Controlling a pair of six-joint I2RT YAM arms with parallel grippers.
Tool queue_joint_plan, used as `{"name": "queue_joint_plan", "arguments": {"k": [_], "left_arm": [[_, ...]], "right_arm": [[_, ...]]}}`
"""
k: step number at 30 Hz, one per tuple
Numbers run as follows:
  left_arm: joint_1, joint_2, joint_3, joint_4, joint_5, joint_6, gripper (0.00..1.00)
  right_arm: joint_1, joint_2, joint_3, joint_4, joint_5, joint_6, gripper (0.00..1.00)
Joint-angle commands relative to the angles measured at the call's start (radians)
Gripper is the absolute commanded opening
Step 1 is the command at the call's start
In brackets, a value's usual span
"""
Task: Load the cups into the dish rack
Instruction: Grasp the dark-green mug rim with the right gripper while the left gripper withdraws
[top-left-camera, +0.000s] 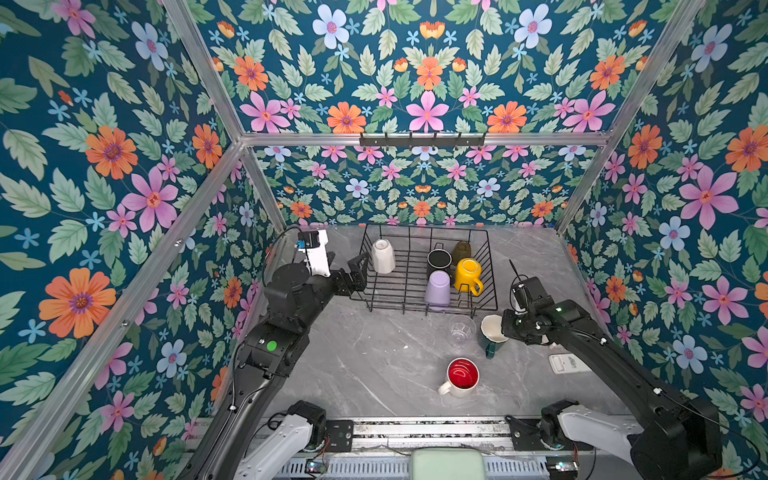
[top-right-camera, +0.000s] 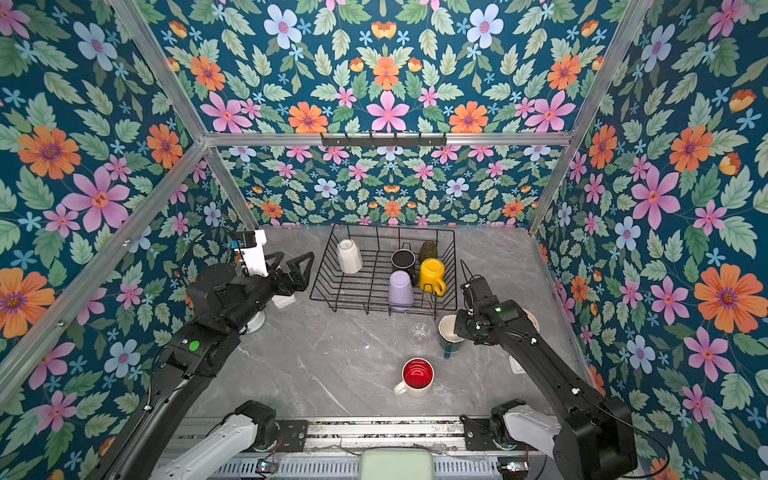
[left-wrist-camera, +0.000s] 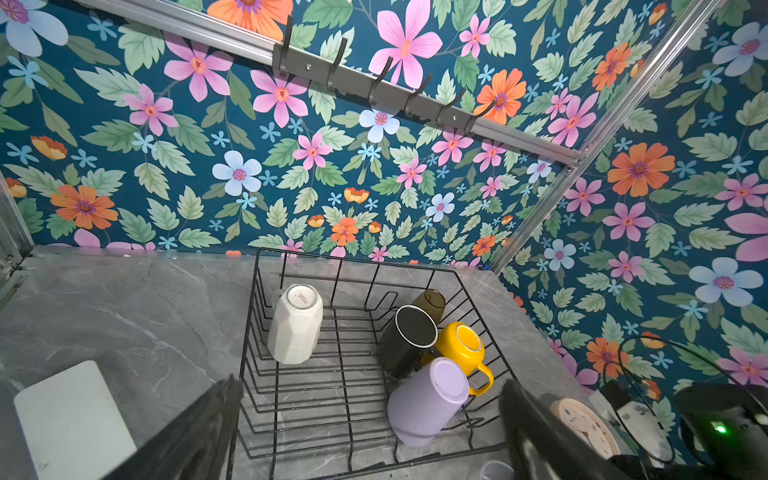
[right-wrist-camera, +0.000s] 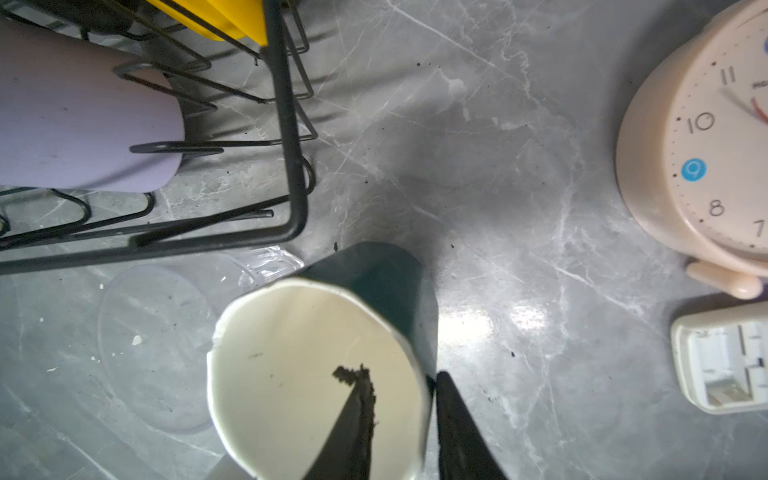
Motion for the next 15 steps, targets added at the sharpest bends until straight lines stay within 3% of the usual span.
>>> {"name": "queue_joint_plan", "arguments": {"k": [1, 15], "left_arm": [[0.0, -0.021, -0.011, 0.004, -0.024, -0.014, 1.0], [0.001, -0.061, -0.026, -0.027, -0.035, -0.016, 1.0]], "right_arm": [[0.0, 0.014, -0.004, 0.029, 0.025, -0.011, 0.23], [-0.001, 0.029, -0.017, 0.006, 0.065, -0.022, 0.13]]}}
